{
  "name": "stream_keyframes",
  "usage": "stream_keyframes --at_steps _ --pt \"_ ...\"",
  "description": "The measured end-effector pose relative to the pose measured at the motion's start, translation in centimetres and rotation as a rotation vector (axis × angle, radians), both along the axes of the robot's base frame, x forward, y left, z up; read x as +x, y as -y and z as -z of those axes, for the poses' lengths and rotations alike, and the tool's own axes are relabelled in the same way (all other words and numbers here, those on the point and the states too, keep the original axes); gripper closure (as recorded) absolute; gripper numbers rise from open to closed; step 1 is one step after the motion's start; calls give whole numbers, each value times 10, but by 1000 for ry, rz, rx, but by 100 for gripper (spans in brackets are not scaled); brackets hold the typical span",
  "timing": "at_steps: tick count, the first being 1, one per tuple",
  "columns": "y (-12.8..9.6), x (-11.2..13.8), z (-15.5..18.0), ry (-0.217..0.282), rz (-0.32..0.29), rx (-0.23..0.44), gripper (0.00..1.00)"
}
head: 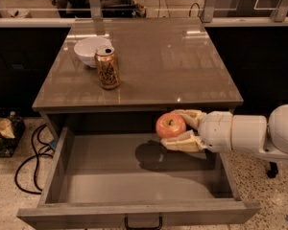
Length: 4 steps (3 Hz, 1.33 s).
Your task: Place apple into top drawer
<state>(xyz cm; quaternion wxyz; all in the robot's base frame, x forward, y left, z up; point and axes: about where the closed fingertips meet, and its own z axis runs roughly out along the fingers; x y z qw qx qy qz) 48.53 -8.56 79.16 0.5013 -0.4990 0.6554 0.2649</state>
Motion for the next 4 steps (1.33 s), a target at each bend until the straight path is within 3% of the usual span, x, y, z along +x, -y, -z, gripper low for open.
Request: stream_keyframes --at_steps 1,2,4 --pt "16 -7 33 -7 -29 -26 100" --pt "23 -7 108 -62 -117 -71 100" --pt "9 4 125 -90 -145 -71 100"
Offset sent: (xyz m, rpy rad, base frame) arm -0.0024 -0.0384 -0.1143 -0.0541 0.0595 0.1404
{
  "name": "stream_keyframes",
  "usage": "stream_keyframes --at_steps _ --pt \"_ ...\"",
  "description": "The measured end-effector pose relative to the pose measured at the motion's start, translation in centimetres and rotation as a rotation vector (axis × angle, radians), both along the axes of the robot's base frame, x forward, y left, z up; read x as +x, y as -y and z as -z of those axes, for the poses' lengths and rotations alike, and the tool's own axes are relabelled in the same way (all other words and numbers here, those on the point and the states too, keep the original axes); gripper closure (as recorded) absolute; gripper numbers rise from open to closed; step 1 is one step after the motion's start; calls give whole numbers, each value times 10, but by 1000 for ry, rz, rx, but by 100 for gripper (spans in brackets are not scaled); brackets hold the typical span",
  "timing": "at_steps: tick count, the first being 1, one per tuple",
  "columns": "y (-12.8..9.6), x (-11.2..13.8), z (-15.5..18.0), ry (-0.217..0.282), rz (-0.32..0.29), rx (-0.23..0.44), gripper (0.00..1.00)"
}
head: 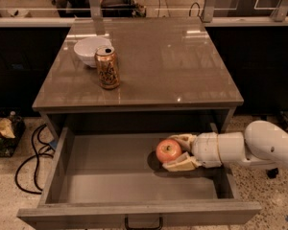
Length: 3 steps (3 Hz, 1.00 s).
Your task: Place apple into top drawer
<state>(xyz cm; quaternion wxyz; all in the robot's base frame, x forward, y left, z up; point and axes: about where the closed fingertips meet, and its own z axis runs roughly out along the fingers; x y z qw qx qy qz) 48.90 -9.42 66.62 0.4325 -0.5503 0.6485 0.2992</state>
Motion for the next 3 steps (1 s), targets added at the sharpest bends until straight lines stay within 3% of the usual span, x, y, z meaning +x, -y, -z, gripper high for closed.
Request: stream_keyframes --at_steps 2,3 --pt "-18 19 42 -81 -20 -29 100" --pt "-29 16 49 -74 -17 -20 100"
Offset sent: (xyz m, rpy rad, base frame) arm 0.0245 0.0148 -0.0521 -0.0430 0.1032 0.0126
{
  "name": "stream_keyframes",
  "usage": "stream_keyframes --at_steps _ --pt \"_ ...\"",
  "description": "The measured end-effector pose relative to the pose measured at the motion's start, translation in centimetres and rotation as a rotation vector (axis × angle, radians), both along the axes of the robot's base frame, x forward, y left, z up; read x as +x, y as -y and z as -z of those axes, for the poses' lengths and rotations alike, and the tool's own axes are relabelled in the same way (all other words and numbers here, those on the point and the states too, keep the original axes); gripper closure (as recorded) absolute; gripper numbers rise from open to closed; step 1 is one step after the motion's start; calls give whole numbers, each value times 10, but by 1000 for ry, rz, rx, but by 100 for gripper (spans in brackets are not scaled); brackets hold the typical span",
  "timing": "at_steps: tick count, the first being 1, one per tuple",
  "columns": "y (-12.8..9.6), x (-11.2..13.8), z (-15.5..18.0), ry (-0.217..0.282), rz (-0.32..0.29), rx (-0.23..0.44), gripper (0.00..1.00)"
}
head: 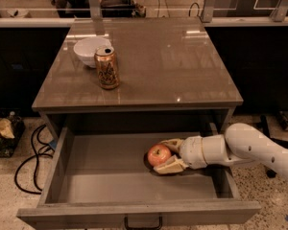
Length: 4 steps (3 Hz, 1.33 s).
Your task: Place apple into top drawer
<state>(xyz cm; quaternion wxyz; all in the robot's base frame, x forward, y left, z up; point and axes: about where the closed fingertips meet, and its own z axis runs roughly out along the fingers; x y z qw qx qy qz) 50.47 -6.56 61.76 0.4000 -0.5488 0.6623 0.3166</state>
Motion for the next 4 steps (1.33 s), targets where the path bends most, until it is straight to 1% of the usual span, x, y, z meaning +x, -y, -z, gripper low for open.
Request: stream_keyframes --at_steps 1,2,4 --pt "-2 0 0 -1 -3 1 83" --pt "-4 -1 1 -2 -7 2 59" --pt "-7 -2 1 -4 -13 4 14"
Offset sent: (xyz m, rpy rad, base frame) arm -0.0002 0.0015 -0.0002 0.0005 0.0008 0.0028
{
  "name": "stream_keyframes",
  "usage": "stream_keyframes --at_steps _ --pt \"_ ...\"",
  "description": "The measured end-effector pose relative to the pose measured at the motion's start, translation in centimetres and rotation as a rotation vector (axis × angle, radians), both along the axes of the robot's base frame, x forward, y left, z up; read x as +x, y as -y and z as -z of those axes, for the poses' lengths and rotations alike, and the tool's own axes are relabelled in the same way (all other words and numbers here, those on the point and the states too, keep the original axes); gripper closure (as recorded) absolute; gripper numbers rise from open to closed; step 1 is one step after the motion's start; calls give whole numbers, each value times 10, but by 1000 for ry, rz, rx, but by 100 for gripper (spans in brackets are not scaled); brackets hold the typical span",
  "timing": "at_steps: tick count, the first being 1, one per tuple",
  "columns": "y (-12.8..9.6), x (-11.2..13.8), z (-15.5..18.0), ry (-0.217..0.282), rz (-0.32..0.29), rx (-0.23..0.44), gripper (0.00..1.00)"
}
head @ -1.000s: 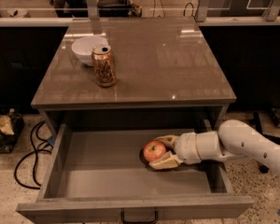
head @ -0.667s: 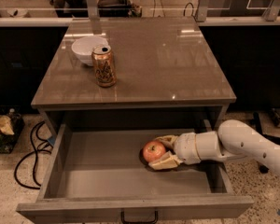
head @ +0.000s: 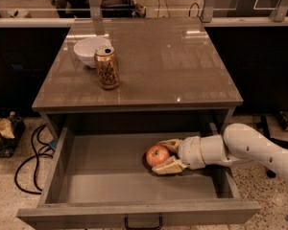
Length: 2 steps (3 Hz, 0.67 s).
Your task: Place apple into top drawer
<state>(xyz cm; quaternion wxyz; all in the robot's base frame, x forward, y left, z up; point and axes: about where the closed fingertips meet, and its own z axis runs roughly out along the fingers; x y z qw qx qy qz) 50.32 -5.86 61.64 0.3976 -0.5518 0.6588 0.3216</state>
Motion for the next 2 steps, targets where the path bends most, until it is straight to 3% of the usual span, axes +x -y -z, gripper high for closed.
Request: stream_keyframes --at_steps 1,2 --pt "-2 0 0 -1 -4 1 0" --pt "-2 -1 0 -1 -4 1 0"
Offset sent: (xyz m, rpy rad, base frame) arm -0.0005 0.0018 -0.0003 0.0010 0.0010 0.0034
